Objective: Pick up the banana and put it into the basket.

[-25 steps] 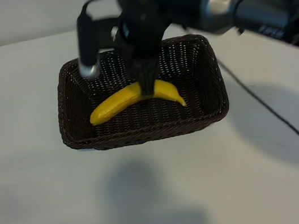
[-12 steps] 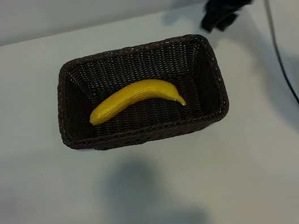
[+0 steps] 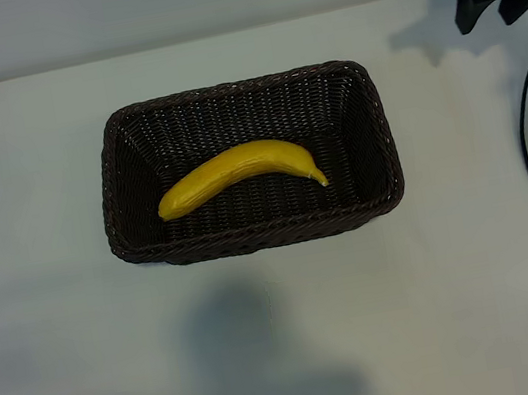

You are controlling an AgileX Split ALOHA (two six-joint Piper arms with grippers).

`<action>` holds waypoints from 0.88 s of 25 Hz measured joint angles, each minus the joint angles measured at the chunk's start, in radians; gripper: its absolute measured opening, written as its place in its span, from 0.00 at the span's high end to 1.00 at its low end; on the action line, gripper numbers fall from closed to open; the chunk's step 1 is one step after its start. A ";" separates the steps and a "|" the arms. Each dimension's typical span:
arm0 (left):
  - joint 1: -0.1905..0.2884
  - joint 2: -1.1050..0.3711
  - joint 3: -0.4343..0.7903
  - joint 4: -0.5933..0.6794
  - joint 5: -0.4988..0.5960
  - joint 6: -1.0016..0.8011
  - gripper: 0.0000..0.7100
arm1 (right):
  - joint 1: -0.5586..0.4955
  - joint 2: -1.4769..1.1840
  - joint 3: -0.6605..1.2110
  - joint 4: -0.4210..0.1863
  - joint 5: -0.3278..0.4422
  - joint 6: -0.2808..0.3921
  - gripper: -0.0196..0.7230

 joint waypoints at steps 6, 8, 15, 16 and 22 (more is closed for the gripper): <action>0.000 0.000 0.000 0.006 0.000 0.000 0.25 | -0.003 -0.025 0.000 -0.002 0.001 0.012 0.29; 0.000 0.000 0.000 0.000 0.000 0.000 0.25 | -0.003 -0.050 0.000 -0.020 0.001 0.022 0.29; 0.000 0.000 0.000 0.006 0.000 0.000 0.25 | -0.003 -0.234 0.140 -0.169 0.000 0.067 0.29; 0.000 0.000 0.000 0.006 0.000 0.000 0.25 | -0.003 -0.273 0.177 -0.177 0.000 0.067 0.29; 0.000 0.000 0.000 0.000 0.000 0.001 0.25 | -0.003 -0.499 0.388 -0.274 0.003 0.090 0.29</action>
